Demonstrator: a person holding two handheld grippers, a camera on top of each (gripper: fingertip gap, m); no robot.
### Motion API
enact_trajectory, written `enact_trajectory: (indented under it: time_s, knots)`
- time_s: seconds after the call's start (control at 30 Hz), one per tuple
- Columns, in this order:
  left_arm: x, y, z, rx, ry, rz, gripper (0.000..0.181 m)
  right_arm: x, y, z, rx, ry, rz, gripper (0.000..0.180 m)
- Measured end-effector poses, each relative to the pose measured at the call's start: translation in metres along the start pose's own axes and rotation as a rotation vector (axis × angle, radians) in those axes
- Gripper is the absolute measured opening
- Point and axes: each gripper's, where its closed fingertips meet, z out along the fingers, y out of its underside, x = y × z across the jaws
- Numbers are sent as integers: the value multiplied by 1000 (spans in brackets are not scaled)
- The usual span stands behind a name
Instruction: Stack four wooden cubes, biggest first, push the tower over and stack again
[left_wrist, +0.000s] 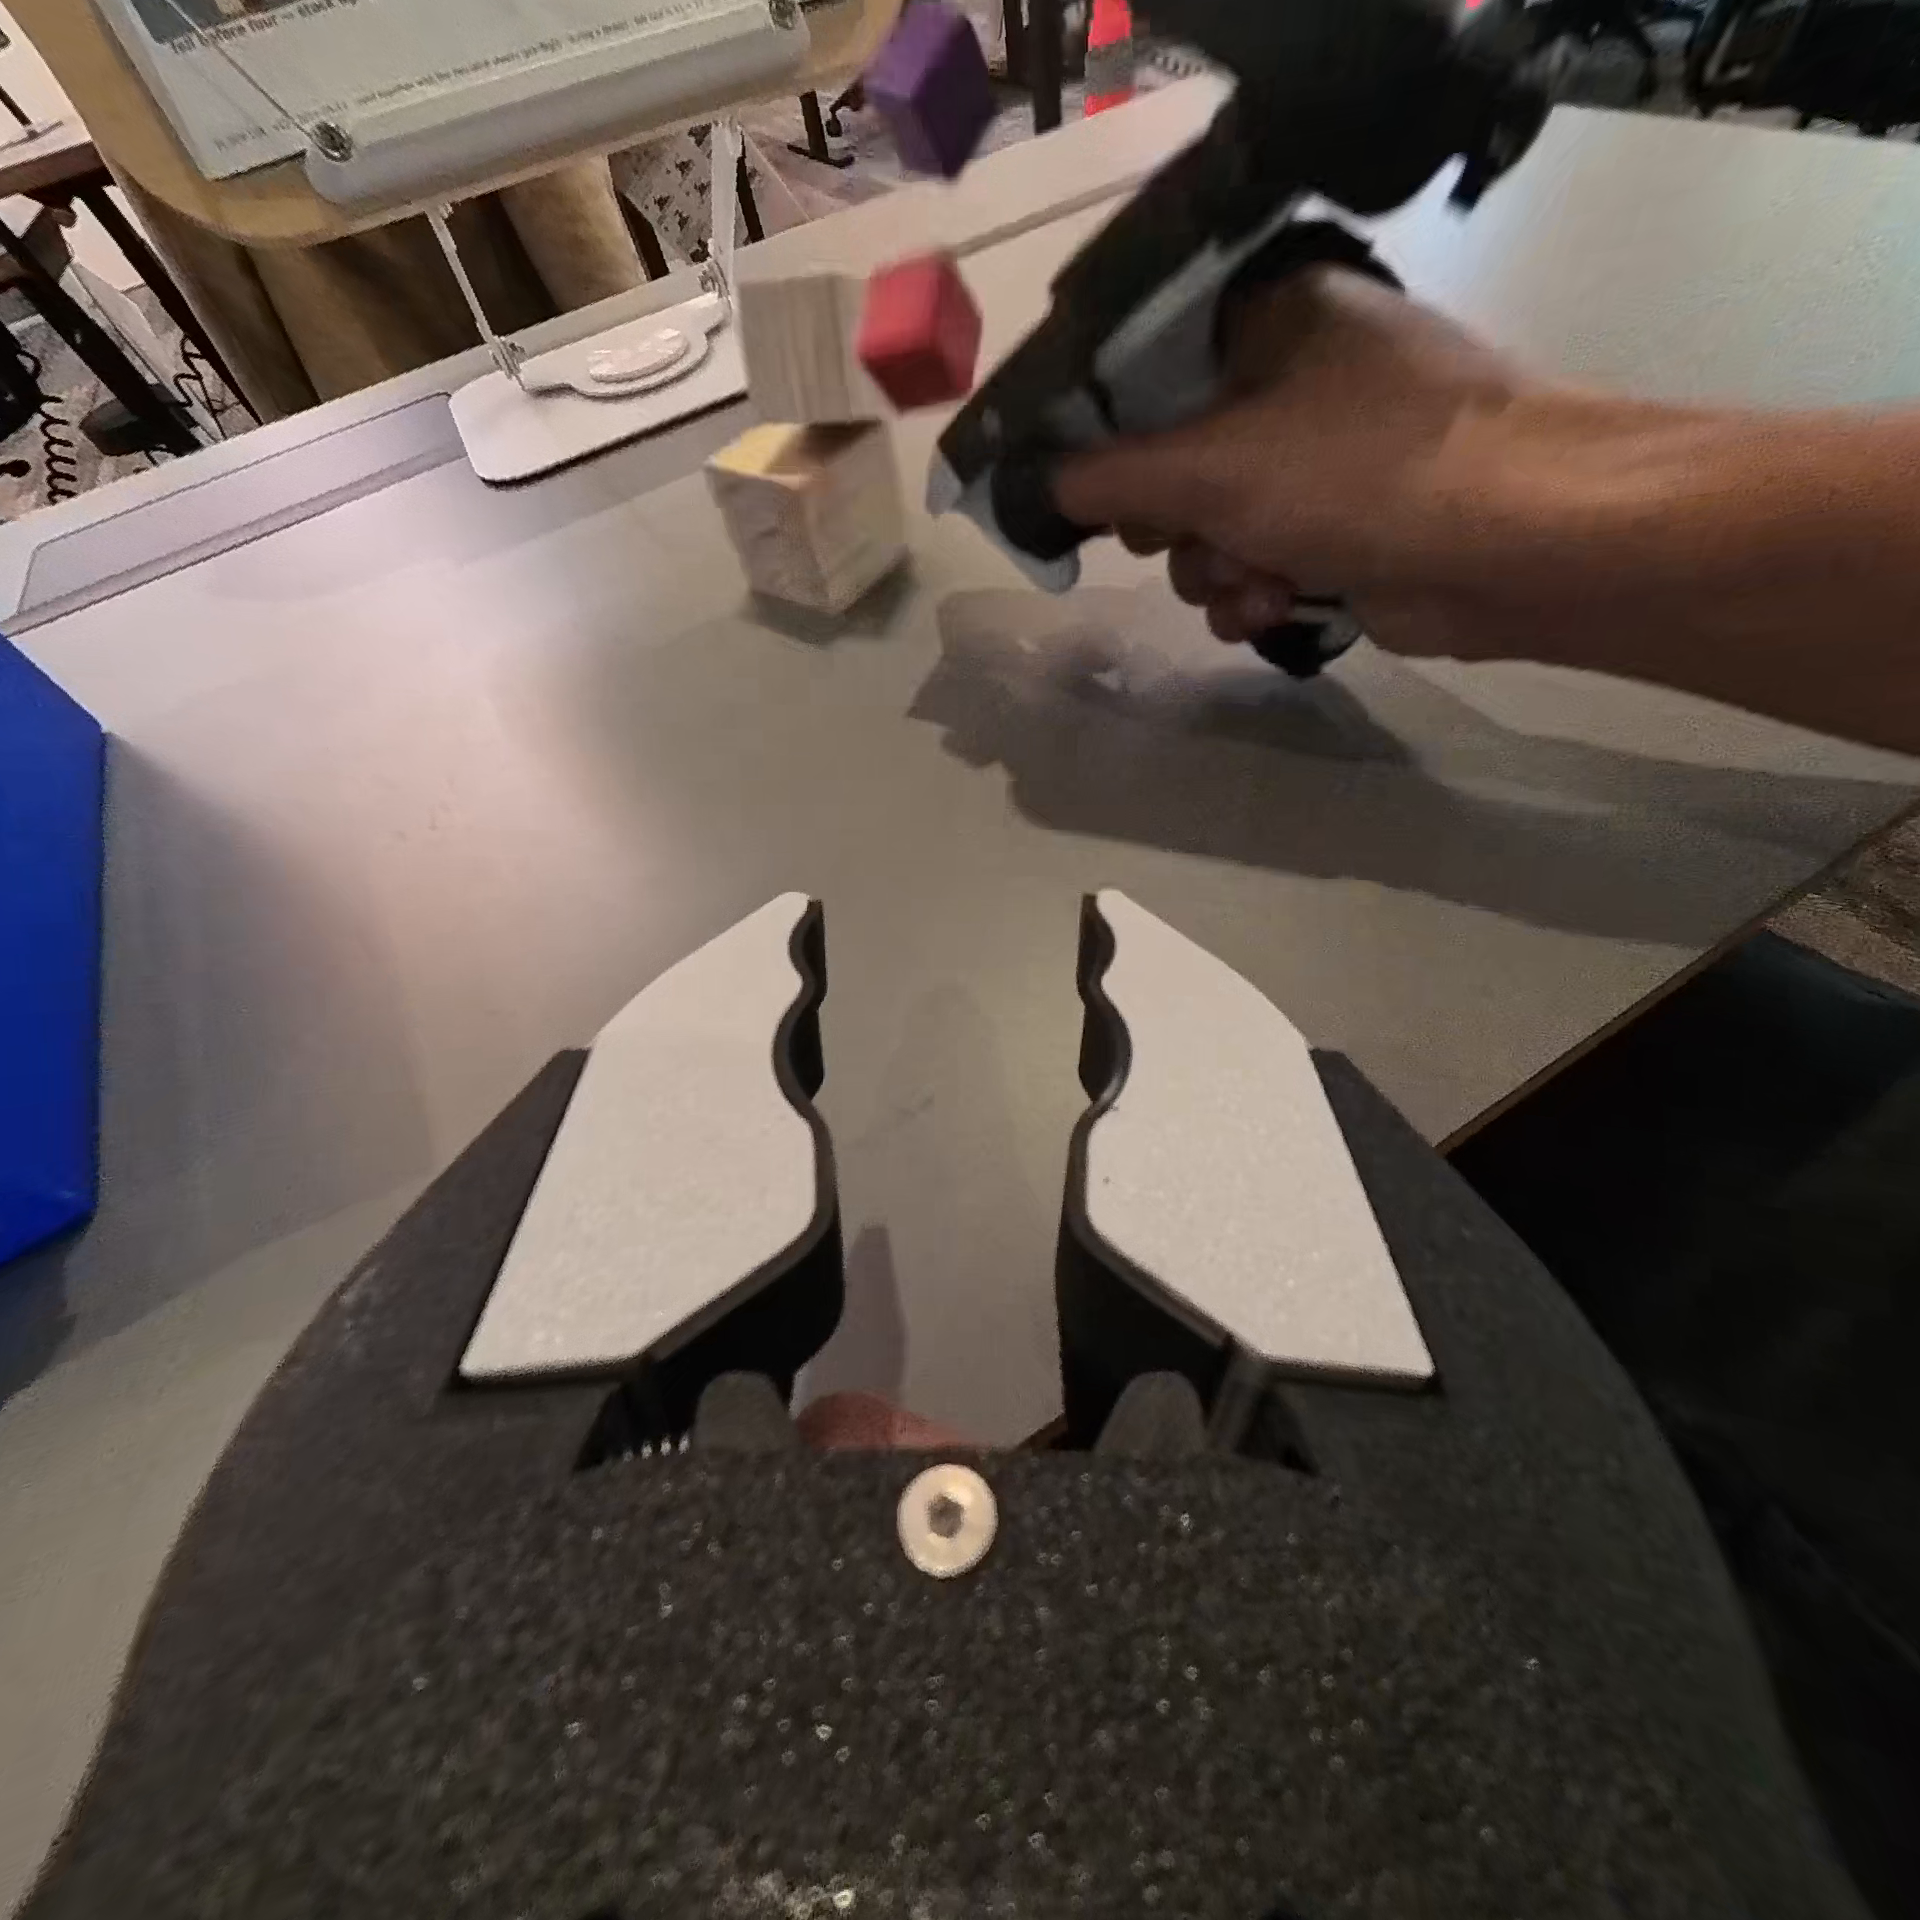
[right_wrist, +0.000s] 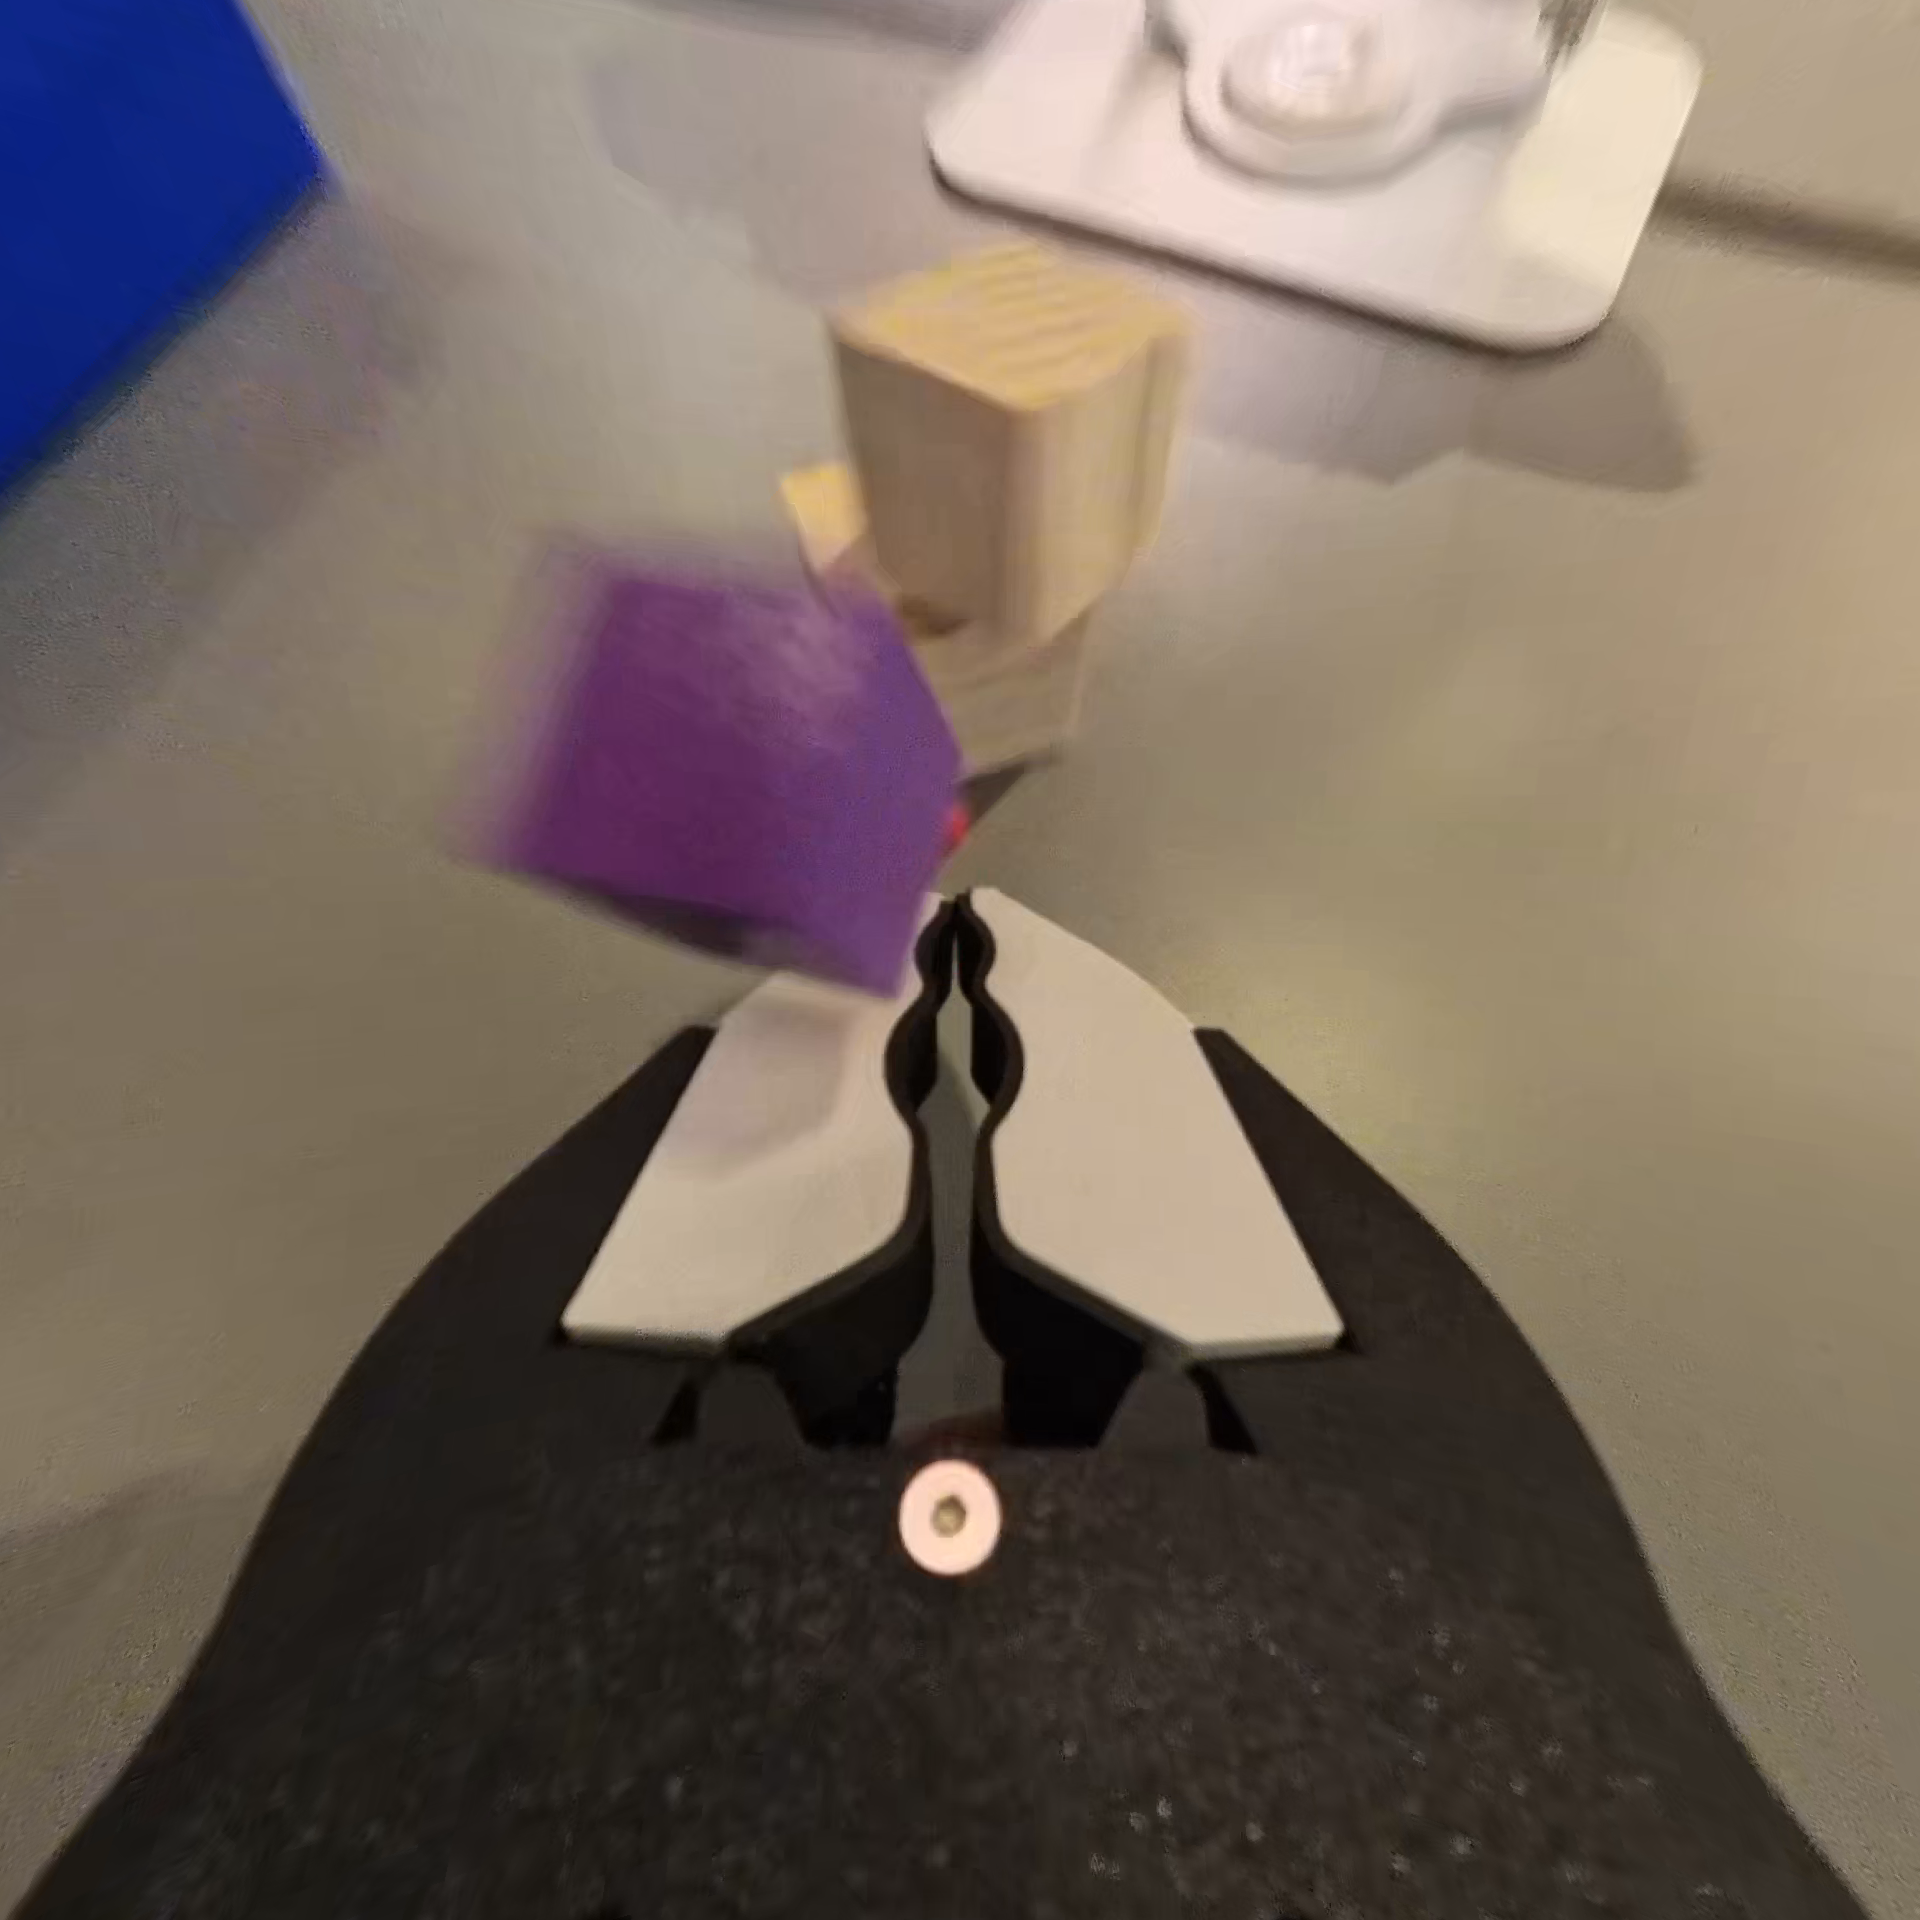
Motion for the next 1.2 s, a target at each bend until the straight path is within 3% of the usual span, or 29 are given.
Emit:
enact_trajectory:
  time_s: [0.07,0.2,0.33,0.5,0.83,1.2]
  knots:
    - [-2,0,-3,8,-7,22,46,9,2,-38,80,89,-89,0]
    - [-3,10,-3,2,16,-16,46,9,46,-99,86,36,-120,5]
    - [-6,18,1,-24,14,-68,47,3,86,-134,109,-21,-80,7]
    - [-11,13,-1,12,-36,-64,46,-21,105,-172,249,-162,-1,14]
    - [-11,-2,0,70,-79,-41,46,-17,110,-178,299,-127,-40,33]
    - [-7,1,5,42,-57,-36,45,-12,115,-175,272,-78,-83,34]
